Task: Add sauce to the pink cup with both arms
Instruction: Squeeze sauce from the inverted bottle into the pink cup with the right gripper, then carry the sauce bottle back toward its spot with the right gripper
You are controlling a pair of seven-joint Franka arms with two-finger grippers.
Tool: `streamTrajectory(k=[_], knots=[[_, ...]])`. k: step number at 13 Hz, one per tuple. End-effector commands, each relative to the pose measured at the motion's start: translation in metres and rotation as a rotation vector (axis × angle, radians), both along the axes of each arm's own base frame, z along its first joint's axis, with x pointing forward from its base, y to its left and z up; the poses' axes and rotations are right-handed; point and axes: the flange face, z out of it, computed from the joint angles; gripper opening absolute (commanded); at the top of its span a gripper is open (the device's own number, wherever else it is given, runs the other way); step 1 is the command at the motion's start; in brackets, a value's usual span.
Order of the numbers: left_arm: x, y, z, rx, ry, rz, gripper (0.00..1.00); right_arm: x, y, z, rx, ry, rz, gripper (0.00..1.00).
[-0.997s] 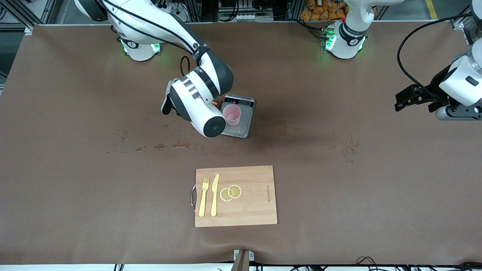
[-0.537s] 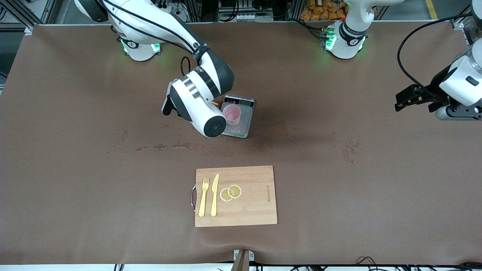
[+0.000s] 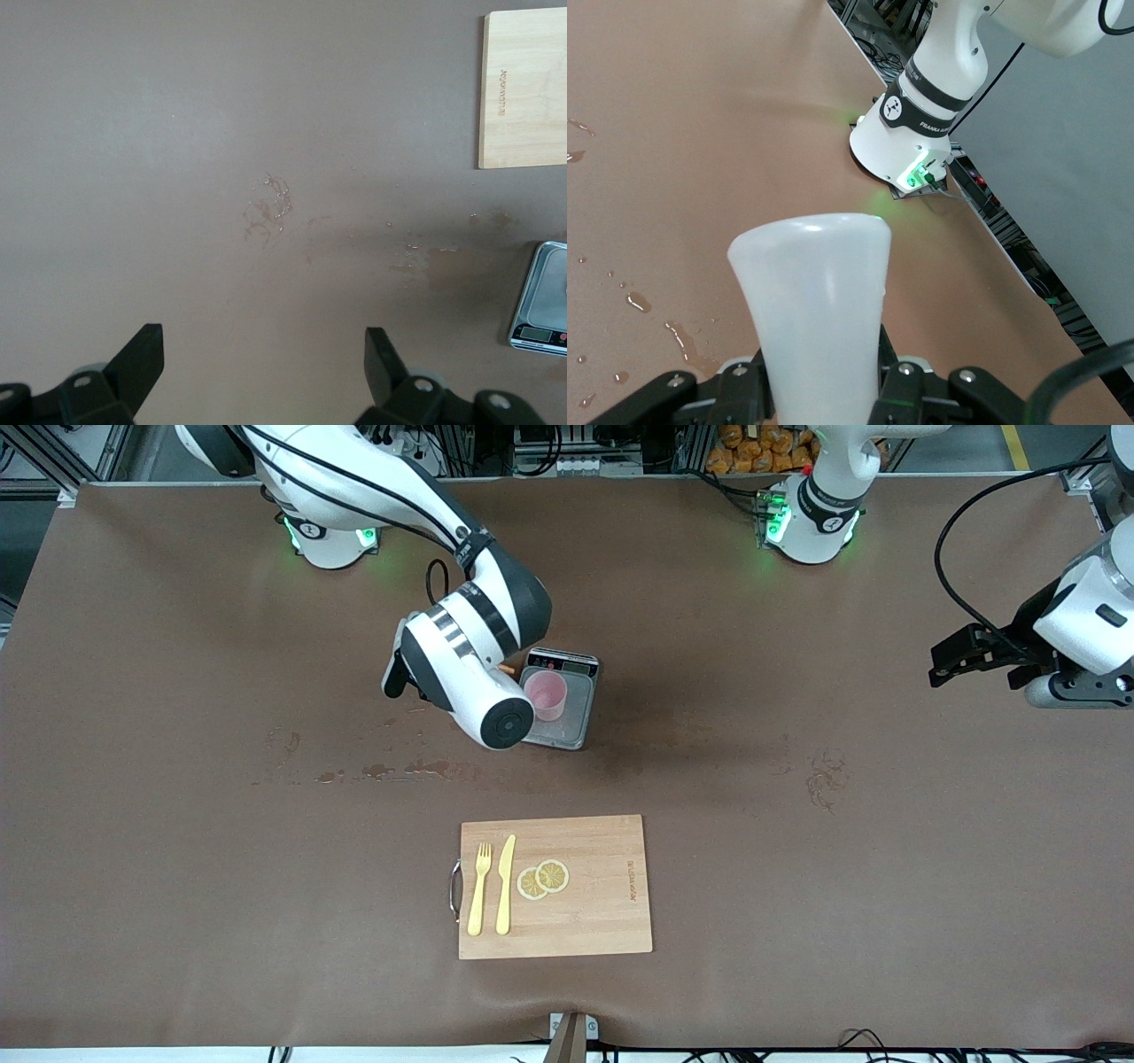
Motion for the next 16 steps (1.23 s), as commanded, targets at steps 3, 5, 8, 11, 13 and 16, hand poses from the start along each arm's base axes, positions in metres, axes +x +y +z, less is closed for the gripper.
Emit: streamTrajectory(k=[3,5,8,11,13,16], knots=[[-0.005,0.000,0.003,-0.001,0.004,-0.006,1.00,0.005,0.000,0.007,0.024,0.005,0.035,0.00],[-0.005,0.001,0.003,-0.001,0.004,-0.005,1.00,0.016,-0.017,0.020,0.081,0.032,0.040,0.00],[-0.005,0.001,0.003,-0.001,0.004,-0.005,1.00,0.043,-0.064,0.066,0.304,0.067,0.019,0.00],[-0.004,0.001,0.004,-0.001,0.002,-0.005,1.00,0.062,-0.113,0.102,0.470,0.071,-0.007,0.00],[-0.004,0.001,0.004,-0.001,0.002,-0.006,1.00,0.069,-0.134,0.116,0.544,0.067,-0.020,0.00],[-0.004,0.001,0.004,0.000,0.002,-0.005,1.00,0.078,-0.164,0.124,0.640,0.074,-0.043,0.00]])
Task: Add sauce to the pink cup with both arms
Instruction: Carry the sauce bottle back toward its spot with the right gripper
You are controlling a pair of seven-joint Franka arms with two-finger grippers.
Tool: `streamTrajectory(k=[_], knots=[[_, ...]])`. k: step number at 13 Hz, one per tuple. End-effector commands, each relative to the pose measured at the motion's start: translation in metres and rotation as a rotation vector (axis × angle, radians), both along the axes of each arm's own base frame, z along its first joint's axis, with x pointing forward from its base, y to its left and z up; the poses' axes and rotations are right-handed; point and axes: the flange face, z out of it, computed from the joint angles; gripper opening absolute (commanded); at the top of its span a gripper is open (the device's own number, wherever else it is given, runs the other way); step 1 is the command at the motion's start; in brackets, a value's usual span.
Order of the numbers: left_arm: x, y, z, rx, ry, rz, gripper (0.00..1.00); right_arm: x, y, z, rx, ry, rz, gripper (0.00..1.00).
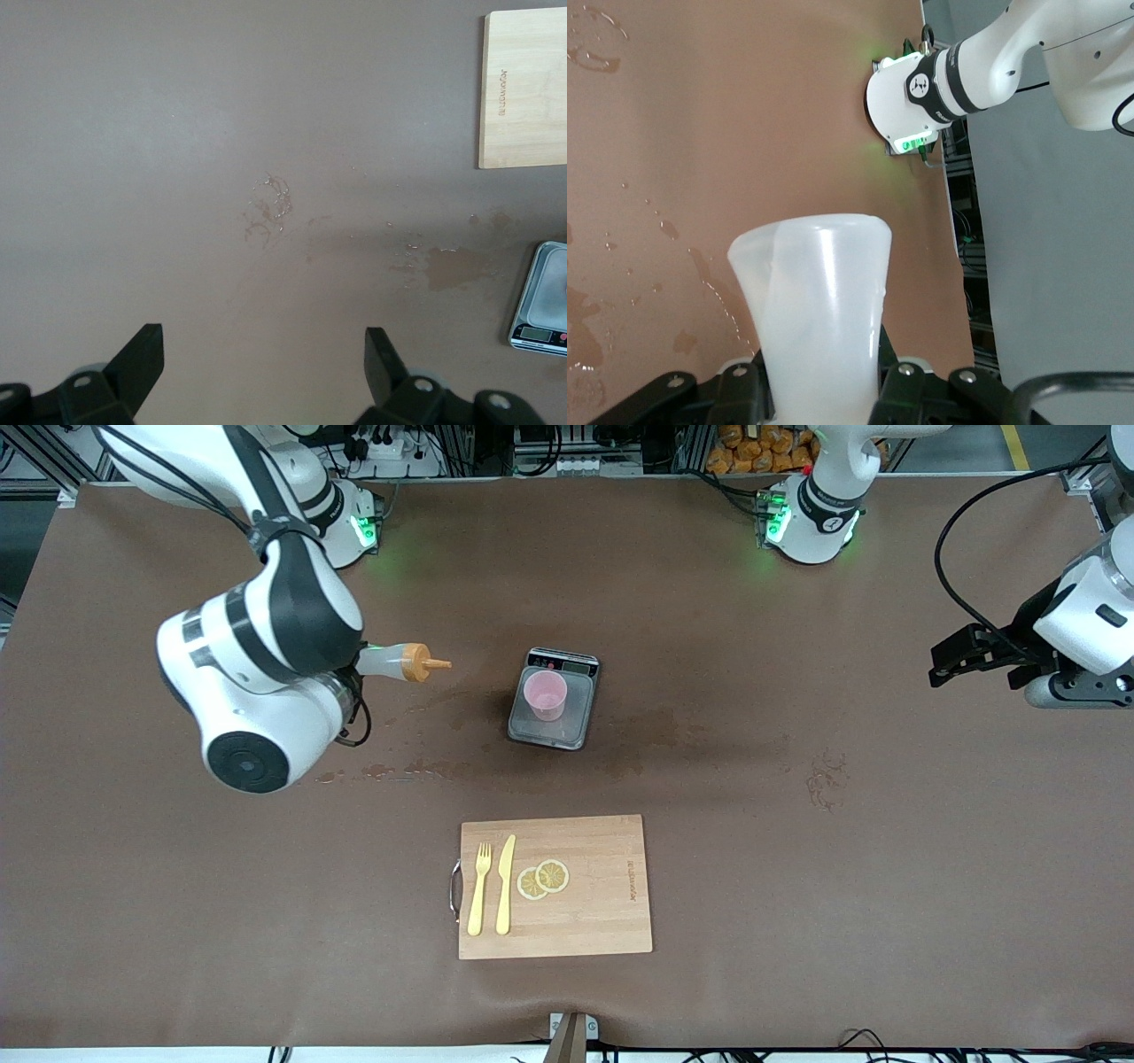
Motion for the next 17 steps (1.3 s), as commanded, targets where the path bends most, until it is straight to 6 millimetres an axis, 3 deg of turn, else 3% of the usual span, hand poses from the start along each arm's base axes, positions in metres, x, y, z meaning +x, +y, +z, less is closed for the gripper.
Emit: streamTrajectory(k=[1,3,8,12,14,17], knots=[[-0.005,0.000,0.004,-0.001,0.002,-0.007,1.00,-0.003,-0.020,0.014,0.090,0.010,0.018,0.00],[-0.005,0.000,0.004,0.000,0.002,-0.007,1.00,0.002,-0.043,0.022,0.170,0.009,0.013,0.00],[-0.004,0.002,0.004,0.002,0.001,-0.004,1.00,0.020,-0.126,0.031,0.435,-0.003,-0.016,0.00],[-0.005,0.002,0.005,0.001,-0.002,-0.005,1.00,0.025,-0.188,0.027,0.611,-0.036,0.006,0.00],[-0.005,0.003,0.005,0.002,-0.002,-0.004,1.00,0.027,-0.233,0.018,0.717,-0.064,-0.021,0.00],[-0.005,0.002,0.005,0.002,-0.002,-0.005,1.00,0.029,-0.278,-0.001,0.825,-0.112,-0.003,0.00]])
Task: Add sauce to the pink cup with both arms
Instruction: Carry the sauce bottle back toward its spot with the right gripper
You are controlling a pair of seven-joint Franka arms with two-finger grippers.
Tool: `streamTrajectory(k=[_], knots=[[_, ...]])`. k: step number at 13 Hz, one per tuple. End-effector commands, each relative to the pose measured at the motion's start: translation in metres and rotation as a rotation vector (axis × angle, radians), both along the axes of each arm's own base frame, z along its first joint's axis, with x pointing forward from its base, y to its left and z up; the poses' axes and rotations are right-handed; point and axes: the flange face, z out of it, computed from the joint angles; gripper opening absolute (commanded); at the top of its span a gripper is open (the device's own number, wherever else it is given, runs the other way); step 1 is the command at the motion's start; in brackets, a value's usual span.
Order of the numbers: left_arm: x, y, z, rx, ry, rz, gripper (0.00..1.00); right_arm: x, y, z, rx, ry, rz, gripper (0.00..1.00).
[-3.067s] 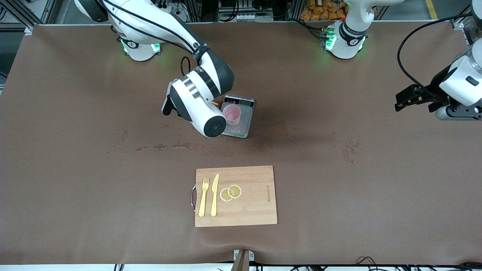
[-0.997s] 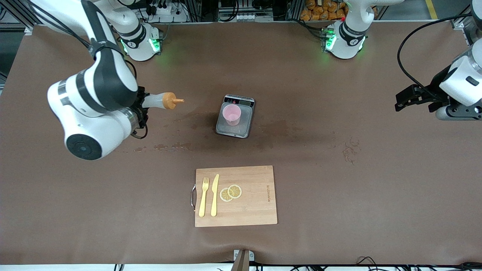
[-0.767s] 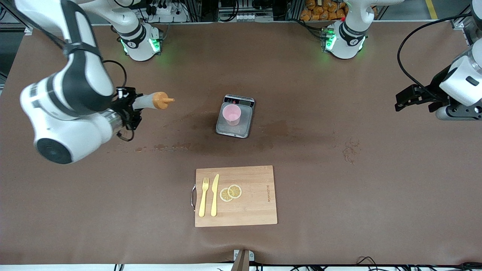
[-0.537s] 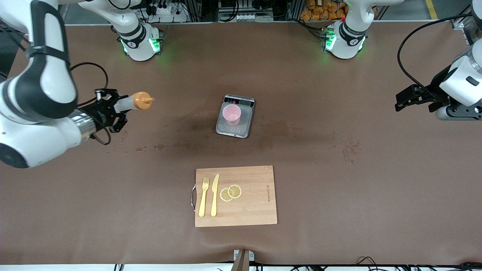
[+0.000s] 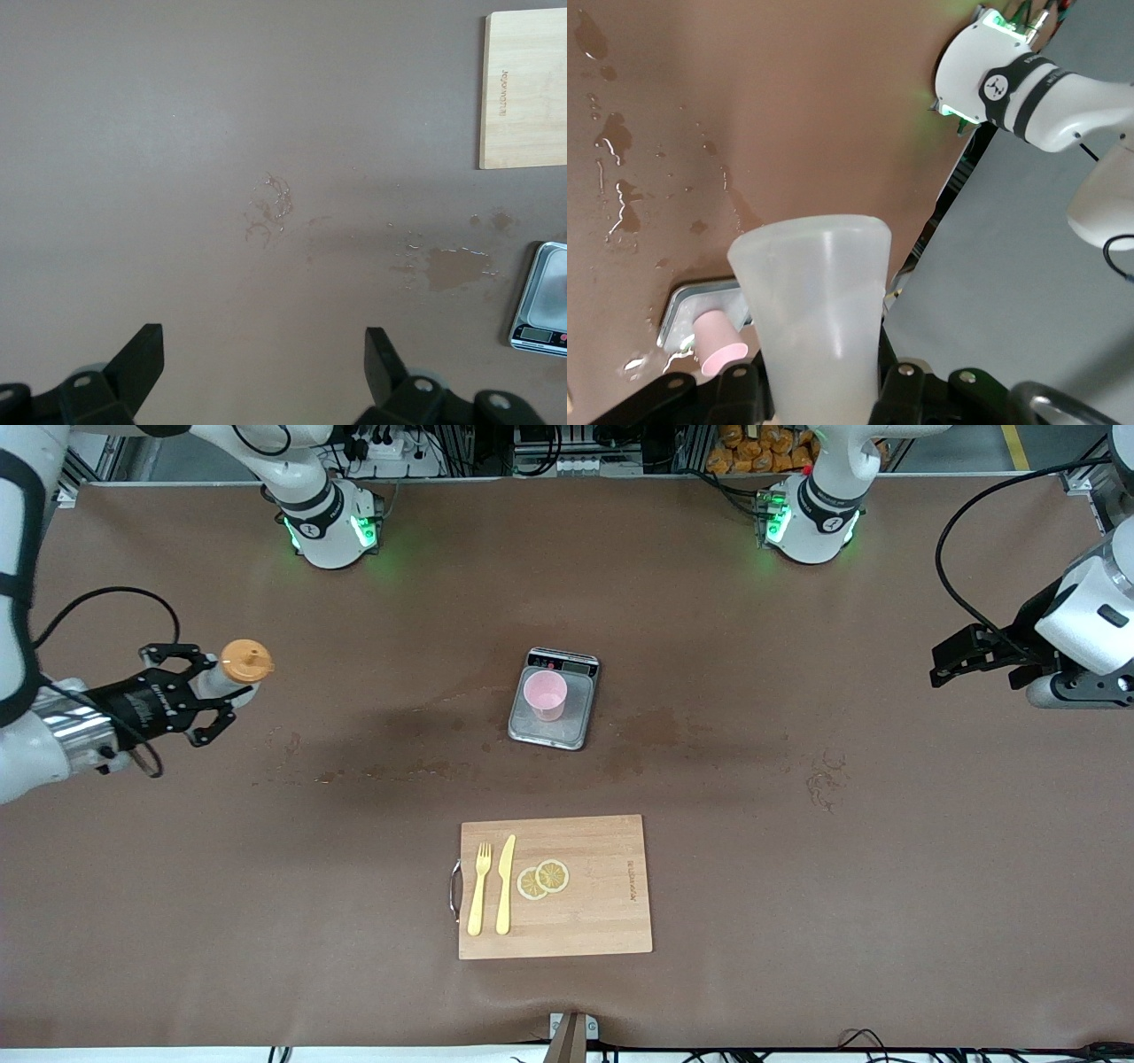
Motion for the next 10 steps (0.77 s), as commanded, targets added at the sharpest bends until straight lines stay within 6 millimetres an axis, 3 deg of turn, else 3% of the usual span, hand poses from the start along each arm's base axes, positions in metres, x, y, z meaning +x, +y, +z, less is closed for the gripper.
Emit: streamTrajectory(k=[1,4,7,10], knots=[[-0.005,0.001,0.005,0.001,-0.002,-0.007,1.00,-0.001,-0.028,-0.020,0.129,-0.036,0.017,0.00],[-0.005,0.002,0.005,0.001,-0.002,-0.006,1.00,0.001,-0.061,-0.053,0.226,-0.079,0.035,0.00],[-0.005,-0.002,0.005,0.000,0.000,-0.004,1.00,-0.002,-0.111,-0.107,0.395,-0.131,0.014,0.00],[-0.005,-0.005,0.005,0.000,0.000,-0.003,1.00,-0.007,-0.139,-0.143,0.451,-0.158,-0.003,0.00]])
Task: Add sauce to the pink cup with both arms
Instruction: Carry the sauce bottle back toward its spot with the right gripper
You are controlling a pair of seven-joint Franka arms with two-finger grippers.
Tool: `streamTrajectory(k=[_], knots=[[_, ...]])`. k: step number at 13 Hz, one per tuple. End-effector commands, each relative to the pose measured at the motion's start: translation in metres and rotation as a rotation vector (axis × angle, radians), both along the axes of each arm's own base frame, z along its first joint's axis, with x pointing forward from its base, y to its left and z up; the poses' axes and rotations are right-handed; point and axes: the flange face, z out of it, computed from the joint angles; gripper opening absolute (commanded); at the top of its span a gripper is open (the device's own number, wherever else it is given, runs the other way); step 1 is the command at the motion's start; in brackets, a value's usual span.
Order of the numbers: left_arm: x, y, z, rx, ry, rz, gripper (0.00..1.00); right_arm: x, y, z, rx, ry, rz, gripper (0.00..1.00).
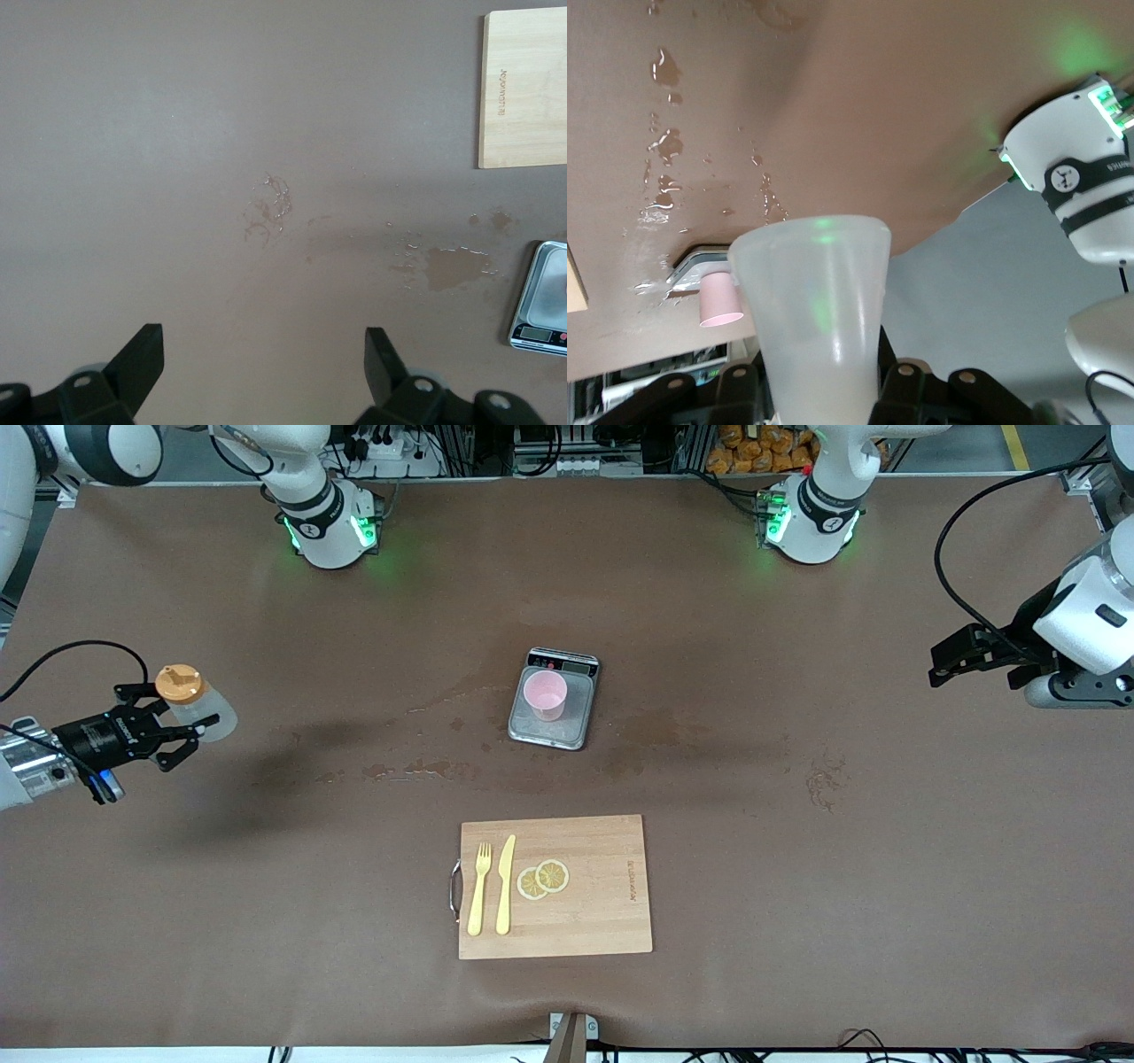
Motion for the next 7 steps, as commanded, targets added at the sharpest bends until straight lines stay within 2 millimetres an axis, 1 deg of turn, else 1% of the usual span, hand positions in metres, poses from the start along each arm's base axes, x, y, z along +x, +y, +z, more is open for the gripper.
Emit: streamTrajectory(k=[1,2,4,5,6,7], knots=[[-0.005,-0.002,0.004,0.000,0.001,0.004,1.00,-0.001,-0.017,-0.023,0.080,-0.039,-0.021,0.00],[-0.005,-0.002,0.004,-0.001,0.002,0.004,1.00,-0.006,-0.033,-0.041,0.113,-0.059,-0.033,0.00],[-0.005,-0.002,0.004,-0.003,0.002,-0.002,1.00,-0.014,-0.047,-0.081,0.216,-0.094,-0.049,0.00],[-0.005,-0.001,0.005,-0.003,0.001,-0.004,1.00,-0.019,-0.058,-0.099,0.241,-0.098,-0.068,0.00],[-0.005,0.000,0.005,-0.003,-0.001,-0.005,1.00,-0.024,-0.066,-0.113,0.255,-0.109,-0.083,0.00],[-0.006,0.000,0.005,-0.003,0.000,-0.007,1.00,-0.022,-0.068,-0.117,0.248,-0.126,-0.083,0.00]])
